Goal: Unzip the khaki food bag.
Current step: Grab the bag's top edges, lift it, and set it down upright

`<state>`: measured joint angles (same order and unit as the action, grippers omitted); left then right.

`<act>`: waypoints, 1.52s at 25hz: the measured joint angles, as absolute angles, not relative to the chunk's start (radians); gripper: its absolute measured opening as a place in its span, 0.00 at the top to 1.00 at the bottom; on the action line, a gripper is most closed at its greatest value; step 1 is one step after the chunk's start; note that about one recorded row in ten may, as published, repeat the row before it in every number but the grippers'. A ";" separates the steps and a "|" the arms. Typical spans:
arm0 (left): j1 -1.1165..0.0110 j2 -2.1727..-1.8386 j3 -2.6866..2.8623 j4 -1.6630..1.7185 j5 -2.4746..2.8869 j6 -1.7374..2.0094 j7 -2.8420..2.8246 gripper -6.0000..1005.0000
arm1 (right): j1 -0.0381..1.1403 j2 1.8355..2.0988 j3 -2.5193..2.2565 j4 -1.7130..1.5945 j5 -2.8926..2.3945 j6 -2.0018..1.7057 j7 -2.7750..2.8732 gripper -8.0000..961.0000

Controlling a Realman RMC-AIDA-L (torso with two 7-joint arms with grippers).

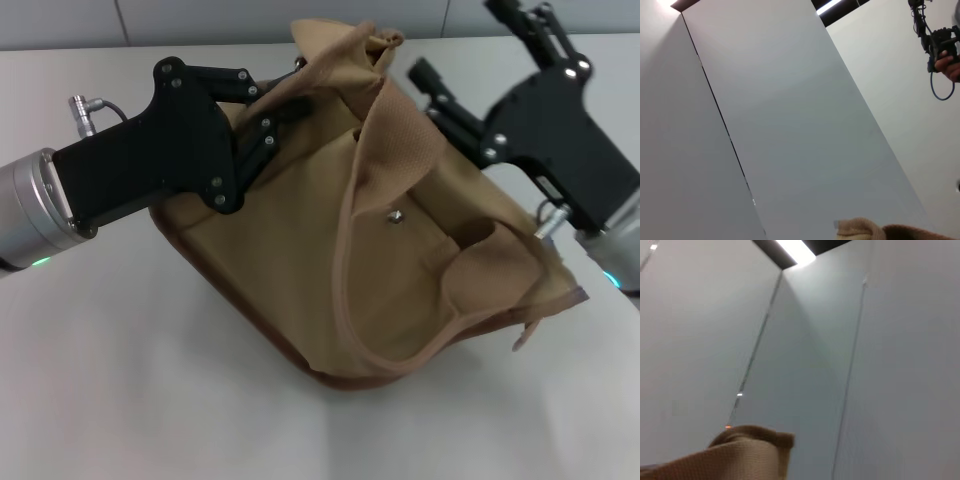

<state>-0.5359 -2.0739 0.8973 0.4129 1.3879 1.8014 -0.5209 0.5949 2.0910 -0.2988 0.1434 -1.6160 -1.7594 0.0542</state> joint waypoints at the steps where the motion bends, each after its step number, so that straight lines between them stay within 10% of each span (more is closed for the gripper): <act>1: -0.536 -2.074 0.897 0.413 1.388 1.802 -0.521 0.94 | 0.605 2.091 -0.299 0.144 -1.629 -1.754 0.055 0.12; 38: -0.563 -2.072 0.897 0.408 1.362 1.793 -0.523 0.94 | 0.534 2.092 -0.130 0.161 -1.844 -1.736 0.020 0.11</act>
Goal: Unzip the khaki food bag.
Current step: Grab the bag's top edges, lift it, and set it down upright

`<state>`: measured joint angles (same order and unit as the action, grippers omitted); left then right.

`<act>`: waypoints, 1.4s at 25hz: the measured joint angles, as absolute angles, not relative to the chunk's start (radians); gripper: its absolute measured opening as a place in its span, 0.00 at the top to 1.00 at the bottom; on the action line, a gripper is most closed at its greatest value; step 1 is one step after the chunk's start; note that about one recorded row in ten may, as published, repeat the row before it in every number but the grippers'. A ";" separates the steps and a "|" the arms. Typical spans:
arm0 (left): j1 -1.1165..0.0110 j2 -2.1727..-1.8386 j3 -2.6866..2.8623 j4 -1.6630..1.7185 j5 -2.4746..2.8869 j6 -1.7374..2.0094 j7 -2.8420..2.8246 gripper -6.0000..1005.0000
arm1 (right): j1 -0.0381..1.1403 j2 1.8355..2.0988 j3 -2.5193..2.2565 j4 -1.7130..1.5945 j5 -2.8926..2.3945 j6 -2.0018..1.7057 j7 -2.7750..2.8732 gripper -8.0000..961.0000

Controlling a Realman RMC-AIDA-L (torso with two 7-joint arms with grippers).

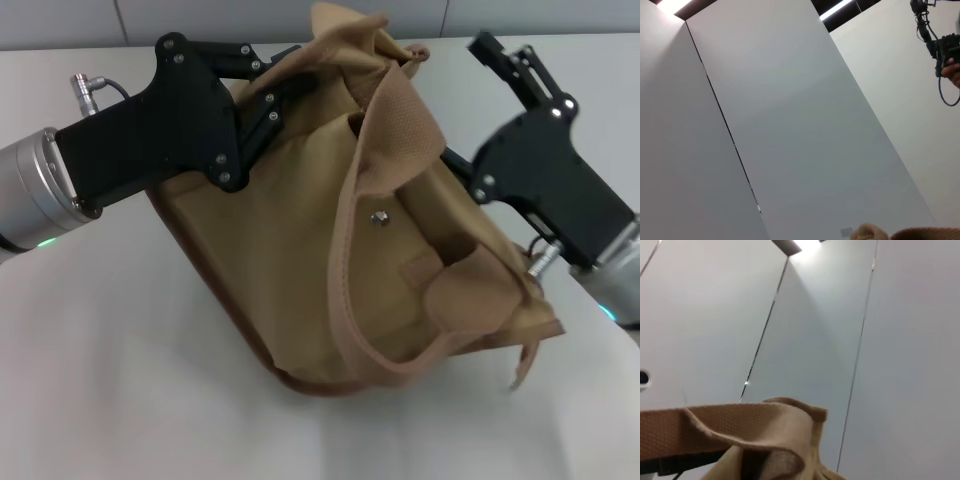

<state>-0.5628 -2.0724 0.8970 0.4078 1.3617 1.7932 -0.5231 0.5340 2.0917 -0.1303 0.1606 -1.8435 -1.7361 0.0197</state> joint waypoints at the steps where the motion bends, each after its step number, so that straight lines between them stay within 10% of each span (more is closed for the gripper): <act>1: -0.562 -2.072 0.897 0.408 1.362 1.794 -0.523 0.94 | 0.547 2.092 -0.126 0.172 -1.843 -1.726 -0.006 0.11; 14: -0.563 -2.071 0.910 0.409 1.368 1.792 -0.519 0.94 | 0.696 2.085 -0.158 0.195 -1.872 -1.594 -0.041 0.11; 35: -0.565 -2.075 0.909 0.406 1.334 1.778 -0.514 0.94 | 0.398 2.090 -0.057 0.119 -2.060 -1.746 0.049 0.11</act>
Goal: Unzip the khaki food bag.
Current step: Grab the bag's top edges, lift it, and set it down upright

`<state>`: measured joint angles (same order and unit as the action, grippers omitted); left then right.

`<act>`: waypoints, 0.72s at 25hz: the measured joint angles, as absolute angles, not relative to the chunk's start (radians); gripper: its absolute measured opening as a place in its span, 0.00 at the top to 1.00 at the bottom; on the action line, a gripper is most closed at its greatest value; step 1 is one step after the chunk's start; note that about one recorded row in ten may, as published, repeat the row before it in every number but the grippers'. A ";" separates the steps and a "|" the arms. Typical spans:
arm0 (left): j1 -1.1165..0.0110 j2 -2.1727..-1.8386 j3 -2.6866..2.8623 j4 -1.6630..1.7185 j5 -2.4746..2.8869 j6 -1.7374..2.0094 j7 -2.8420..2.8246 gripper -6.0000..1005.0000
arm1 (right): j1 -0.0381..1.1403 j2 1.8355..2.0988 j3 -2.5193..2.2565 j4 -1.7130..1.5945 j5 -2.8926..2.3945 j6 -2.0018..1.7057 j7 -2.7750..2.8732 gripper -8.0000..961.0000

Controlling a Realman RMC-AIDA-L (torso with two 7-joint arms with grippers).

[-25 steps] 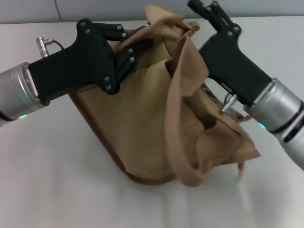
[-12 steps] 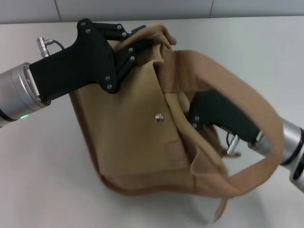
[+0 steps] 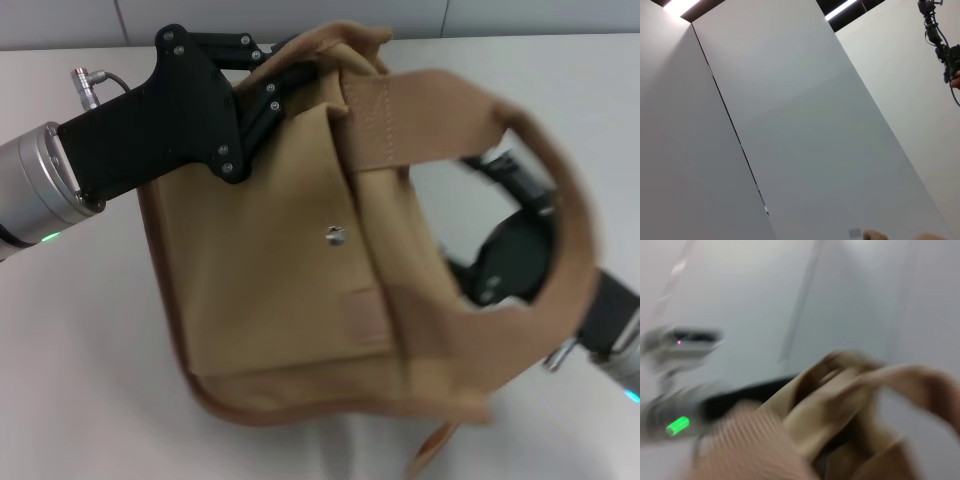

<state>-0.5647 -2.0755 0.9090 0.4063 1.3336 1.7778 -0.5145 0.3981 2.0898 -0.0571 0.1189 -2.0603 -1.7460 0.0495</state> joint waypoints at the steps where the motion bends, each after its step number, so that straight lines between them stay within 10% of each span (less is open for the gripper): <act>1: -0.565 -2.075 0.909 0.406 1.333 1.778 -0.514 0.94 | 0.398 2.090 -0.057 0.119 -2.060 -1.746 0.049 0.11; 18: -0.568 -2.074 0.904 0.405 1.336 1.782 -0.523 0.94 | 0.511 2.084 -0.022 0.057 -2.167 -1.755 0.121 0.16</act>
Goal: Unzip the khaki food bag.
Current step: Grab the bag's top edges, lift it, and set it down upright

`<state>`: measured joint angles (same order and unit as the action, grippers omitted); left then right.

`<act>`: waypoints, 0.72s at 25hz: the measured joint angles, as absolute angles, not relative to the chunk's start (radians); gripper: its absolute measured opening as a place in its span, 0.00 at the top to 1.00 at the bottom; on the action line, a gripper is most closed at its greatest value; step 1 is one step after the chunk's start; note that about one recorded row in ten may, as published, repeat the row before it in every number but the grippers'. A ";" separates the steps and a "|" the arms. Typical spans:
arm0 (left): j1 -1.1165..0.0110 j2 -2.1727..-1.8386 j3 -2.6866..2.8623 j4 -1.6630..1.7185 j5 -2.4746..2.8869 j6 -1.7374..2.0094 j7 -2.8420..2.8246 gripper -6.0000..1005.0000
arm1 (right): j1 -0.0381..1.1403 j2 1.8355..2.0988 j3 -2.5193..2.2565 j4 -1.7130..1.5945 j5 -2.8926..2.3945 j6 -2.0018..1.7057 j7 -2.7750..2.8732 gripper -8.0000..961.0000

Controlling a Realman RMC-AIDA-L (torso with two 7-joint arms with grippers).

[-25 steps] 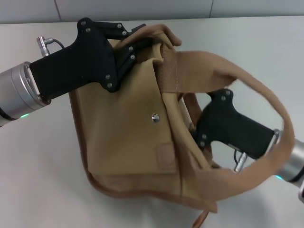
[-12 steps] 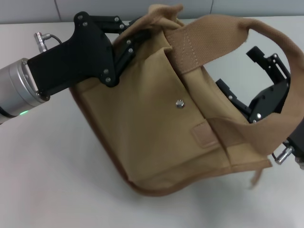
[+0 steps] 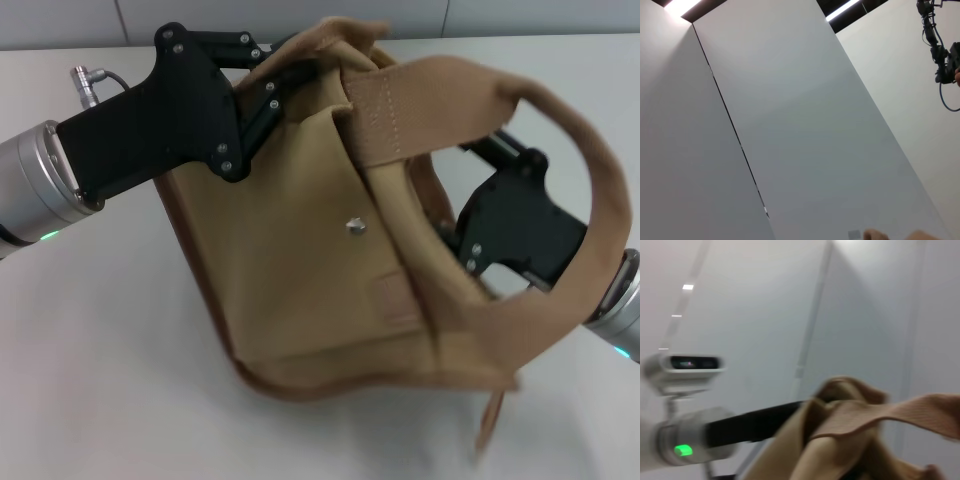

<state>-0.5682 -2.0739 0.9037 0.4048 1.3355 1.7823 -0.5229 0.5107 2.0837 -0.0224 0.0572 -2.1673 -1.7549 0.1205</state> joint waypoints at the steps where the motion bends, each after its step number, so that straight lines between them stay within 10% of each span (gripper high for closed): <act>1: -0.569 -2.074 0.903 0.405 1.336 1.782 -0.523 0.94 | 0.511 2.084 -0.024 0.056 -2.176 -1.758 0.113 0.17; 18: -0.583 -2.077 0.909 0.404 1.336 1.780 -0.539 0.94 | 0.552 2.089 -0.015 0.180 -2.190 -1.600 -0.141 0.34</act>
